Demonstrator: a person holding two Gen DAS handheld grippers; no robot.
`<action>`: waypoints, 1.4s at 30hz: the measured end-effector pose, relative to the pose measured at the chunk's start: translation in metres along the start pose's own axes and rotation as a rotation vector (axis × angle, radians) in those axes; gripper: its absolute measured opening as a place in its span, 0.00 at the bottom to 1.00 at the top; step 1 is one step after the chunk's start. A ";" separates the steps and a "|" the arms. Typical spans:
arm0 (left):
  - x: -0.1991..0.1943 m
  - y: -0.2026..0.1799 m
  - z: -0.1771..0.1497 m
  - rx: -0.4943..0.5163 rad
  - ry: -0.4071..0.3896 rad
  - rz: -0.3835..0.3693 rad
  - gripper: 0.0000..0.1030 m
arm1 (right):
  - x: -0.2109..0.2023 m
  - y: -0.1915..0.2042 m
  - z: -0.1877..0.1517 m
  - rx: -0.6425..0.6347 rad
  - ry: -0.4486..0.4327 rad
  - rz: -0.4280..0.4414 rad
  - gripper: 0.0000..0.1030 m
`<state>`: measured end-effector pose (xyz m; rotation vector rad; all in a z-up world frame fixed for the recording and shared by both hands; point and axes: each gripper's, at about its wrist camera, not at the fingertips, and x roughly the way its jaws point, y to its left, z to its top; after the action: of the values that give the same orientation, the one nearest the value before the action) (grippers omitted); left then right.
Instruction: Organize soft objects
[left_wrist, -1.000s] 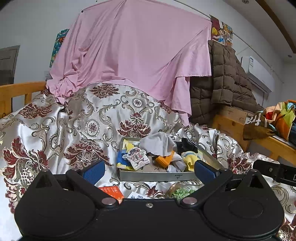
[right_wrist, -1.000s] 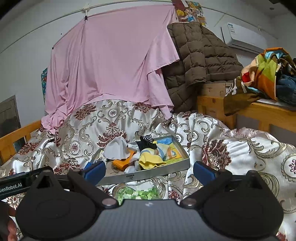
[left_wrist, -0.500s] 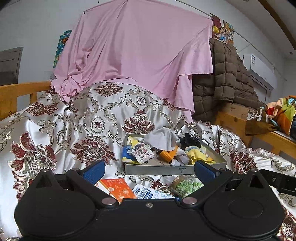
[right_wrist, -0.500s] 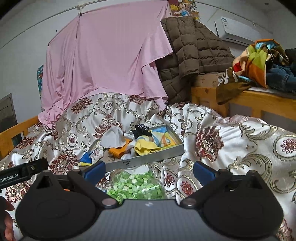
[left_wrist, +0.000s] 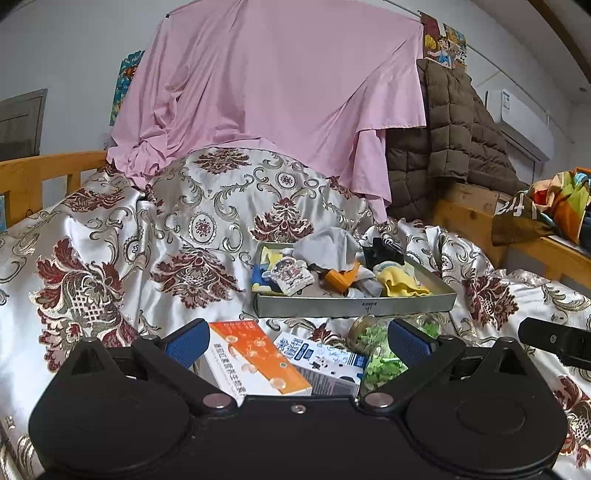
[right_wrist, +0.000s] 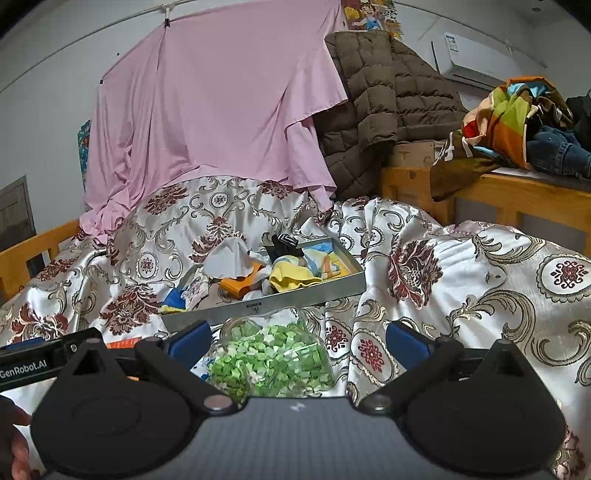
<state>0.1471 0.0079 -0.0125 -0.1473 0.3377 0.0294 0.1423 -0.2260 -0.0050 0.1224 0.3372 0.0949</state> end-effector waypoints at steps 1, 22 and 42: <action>0.000 0.000 -0.001 0.001 0.002 0.001 0.99 | -0.001 0.000 -0.001 -0.001 -0.001 0.000 1.00; -0.021 -0.001 -0.015 0.030 0.014 0.018 0.99 | -0.014 0.000 -0.014 -0.004 0.012 -0.002 1.00; -0.044 0.000 -0.025 0.042 0.014 0.025 0.99 | -0.034 0.002 -0.023 0.001 0.014 -0.008 1.00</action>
<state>0.0971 0.0037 -0.0209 -0.1020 0.3539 0.0461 0.1026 -0.2255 -0.0151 0.1216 0.3512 0.0880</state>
